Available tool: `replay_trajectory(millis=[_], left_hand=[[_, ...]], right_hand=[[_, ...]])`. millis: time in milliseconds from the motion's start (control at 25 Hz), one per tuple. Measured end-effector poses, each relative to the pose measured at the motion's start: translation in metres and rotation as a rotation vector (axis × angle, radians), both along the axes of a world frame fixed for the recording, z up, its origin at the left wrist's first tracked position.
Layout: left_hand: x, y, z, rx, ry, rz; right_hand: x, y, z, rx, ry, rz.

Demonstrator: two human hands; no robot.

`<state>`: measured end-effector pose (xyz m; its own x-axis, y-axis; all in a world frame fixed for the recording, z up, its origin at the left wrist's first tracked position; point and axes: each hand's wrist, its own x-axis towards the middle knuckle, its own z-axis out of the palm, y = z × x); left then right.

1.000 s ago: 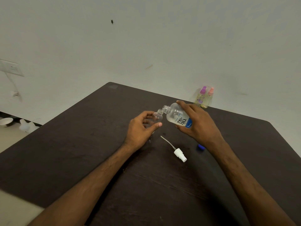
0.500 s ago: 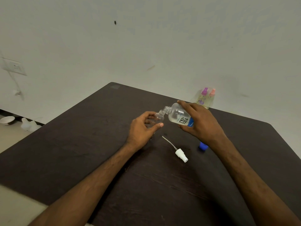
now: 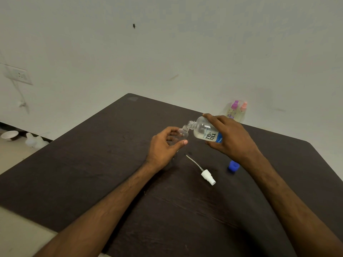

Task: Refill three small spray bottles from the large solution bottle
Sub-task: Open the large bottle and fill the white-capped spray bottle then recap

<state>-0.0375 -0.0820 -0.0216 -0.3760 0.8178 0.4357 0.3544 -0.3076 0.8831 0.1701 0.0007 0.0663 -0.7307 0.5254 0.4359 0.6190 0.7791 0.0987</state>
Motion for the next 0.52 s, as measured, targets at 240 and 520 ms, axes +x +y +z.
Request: replay_trajectory(millis=[240, 520], left_hand=[[-0.0001, -0.0001, 0.0006, -0.001, 0.000, 0.001], [-0.0012, 0.0020, -0.0016, 0.000, -0.005, 0.002]], right_hand=[[-0.0008, 0.0002, 0.0033, 0.004, -0.019, -0.005], [-0.0016, 0.0045, 0.0032, 0.010, -0.042, -0.009]])
